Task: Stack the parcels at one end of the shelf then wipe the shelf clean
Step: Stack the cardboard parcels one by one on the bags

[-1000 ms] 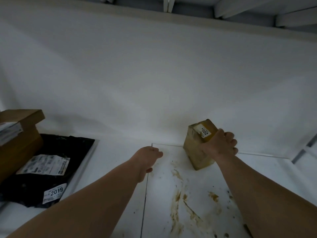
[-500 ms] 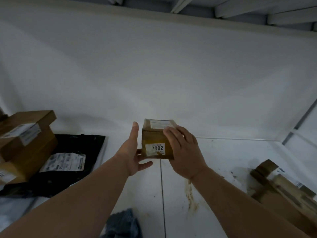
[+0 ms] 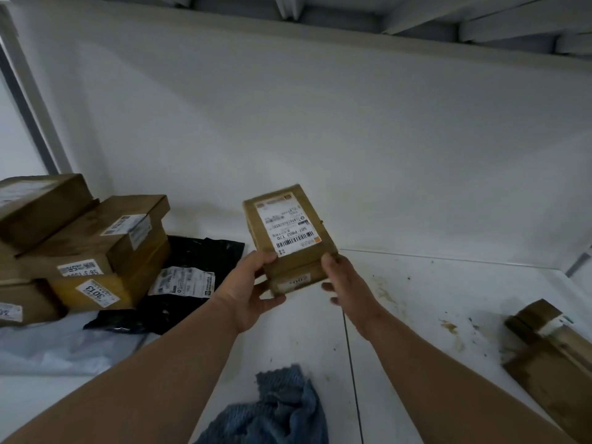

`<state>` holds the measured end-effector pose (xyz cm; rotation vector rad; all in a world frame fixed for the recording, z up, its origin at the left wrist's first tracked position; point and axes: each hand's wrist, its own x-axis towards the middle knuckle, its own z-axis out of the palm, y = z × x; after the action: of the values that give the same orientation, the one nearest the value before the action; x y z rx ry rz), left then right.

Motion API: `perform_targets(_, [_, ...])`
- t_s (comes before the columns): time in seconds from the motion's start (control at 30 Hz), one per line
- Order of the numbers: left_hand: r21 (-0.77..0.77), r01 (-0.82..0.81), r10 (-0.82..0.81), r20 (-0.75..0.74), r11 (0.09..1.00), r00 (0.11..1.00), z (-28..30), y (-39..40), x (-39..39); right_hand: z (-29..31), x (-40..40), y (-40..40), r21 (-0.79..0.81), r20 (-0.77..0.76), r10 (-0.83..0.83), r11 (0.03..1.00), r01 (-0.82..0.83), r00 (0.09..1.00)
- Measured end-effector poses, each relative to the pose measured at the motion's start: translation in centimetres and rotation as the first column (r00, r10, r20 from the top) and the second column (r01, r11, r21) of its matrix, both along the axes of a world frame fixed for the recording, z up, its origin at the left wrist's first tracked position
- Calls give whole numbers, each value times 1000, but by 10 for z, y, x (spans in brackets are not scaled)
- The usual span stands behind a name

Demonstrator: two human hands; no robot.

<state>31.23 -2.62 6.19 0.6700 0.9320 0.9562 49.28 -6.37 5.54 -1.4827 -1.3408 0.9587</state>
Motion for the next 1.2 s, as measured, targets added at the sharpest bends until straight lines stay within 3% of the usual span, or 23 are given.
perform_targets(0.07, [33,4,-5,15,999,1000,-1,-1,-5,-1,-2,2,-163,-234,-49,987,11,971])
perform_targets(0.13, [53,3,-5,24,999,1000,-2,-3,-10,-1,-3,3,-200,-332,-72,980,5,941])
perform_targets(0.37, [49,43,-44,35,998,998,0,-8,-12,1,-4,-2,-201,-366,-35,979,-42,930])
perform_targets(0.5, [78,134,-126,-100,988,987,-2,-7,-10,4,1,0,-169,-448,-101,985,27,888])
perform_targets(0.6, [132,27,-4,-174,991,985,-5,-2,-9,8,10,1,-154,-464,-115,987,48,878])
perform_targets(0.7, [144,-179,199,-139,973,970,-5,8,-16,15,15,2,-140,-403,-112,988,59,908])
perform_targets(0.8, [138,-248,269,-165,959,949,0,14,-24,19,19,6,-132,-393,-121,988,74,912])
perform_targets(0.9, [74,-63,78,-230,995,970,9,6,-27,25,21,9,-149,-374,-81,988,27,924])
perform_targets(1.0, [-18,132,-133,-187,991,973,6,-1,-32,28,19,11,-186,-361,-120,981,55,925])
perform_targets(1.1, [-118,172,-187,-132,978,974,-6,-4,-39,29,18,11,-240,-400,-136,970,40,906])
perform_targets(1.2, [-205,147,-173,-117,968,978,-16,-1,-43,31,18,6,-289,-535,-189,957,31,824])
